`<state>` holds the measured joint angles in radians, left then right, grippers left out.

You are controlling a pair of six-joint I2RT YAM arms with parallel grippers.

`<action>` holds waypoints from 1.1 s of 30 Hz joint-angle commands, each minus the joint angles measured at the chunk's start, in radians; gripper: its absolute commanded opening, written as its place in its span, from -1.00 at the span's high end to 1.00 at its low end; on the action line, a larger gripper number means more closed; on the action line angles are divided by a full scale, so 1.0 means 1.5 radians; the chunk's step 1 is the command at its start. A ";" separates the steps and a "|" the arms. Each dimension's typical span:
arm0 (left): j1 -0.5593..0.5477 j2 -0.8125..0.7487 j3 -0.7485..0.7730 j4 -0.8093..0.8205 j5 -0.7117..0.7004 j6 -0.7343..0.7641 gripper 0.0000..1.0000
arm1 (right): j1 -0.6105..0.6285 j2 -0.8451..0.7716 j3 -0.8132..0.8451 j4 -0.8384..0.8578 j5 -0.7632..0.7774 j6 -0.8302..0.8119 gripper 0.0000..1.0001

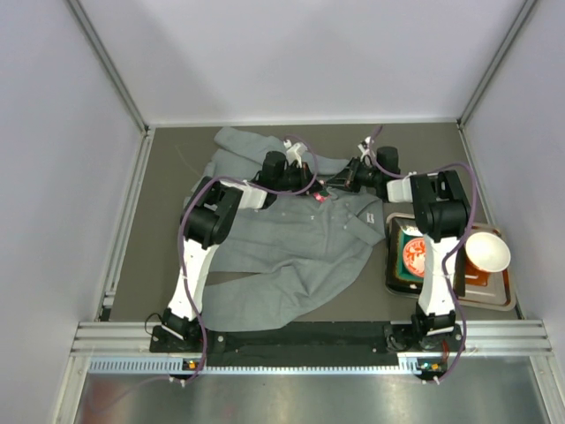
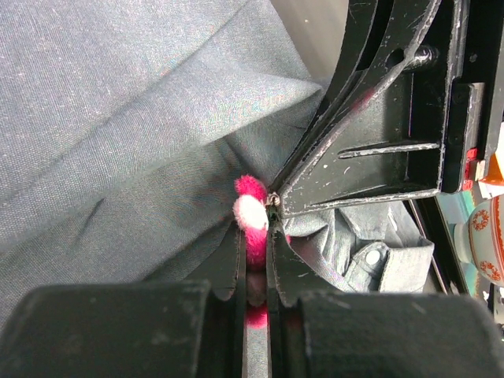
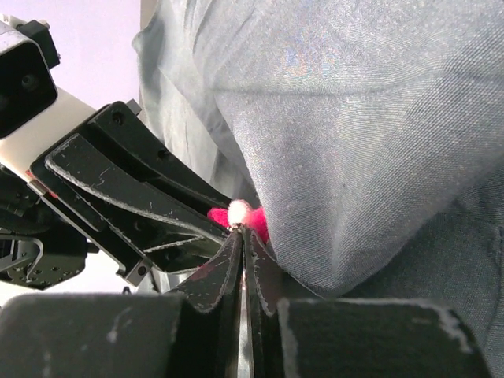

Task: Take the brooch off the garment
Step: Open the brooch with the flattened clothing.

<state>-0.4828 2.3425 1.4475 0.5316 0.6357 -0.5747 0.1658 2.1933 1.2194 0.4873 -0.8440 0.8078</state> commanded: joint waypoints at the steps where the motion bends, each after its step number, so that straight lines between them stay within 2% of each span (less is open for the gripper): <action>1: -0.017 -0.014 0.012 -0.029 -0.019 0.046 1.00 | -0.001 0.021 -0.022 0.038 -0.010 0.034 0.89; 2: -0.017 -0.013 0.011 -0.029 -0.021 0.040 1.00 | -0.004 0.024 -0.029 0.055 -0.015 0.049 0.78; 3: -0.018 -0.012 0.011 -0.029 -0.022 0.036 1.00 | -0.010 0.026 -0.038 0.100 -0.020 0.081 0.75; 6: -0.017 -0.006 0.013 -0.028 -0.024 0.025 1.00 | -0.016 0.026 -0.059 0.135 -0.023 0.113 0.72; 12: -0.013 -0.002 0.013 -0.027 -0.023 0.017 1.00 | -0.017 0.027 -0.064 0.137 -0.022 0.114 0.69; 23: -0.014 -0.007 0.010 -0.016 -0.014 0.027 1.00 | -0.017 0.043 -0.035 0.097 -0.024 0.108 1.00; 33: -0.015 0.009 0.040 -0.047 -0.001 0.044 1.00 | -0.005 0.066 0.016 0.024 -0.048 0.057 1.00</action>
<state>-0.4854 2.3413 1.4704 0.4927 0.6220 -0.5659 0.1387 2.2528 1.2011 0.5995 -0.9337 0.9596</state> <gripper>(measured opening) 0.080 0.004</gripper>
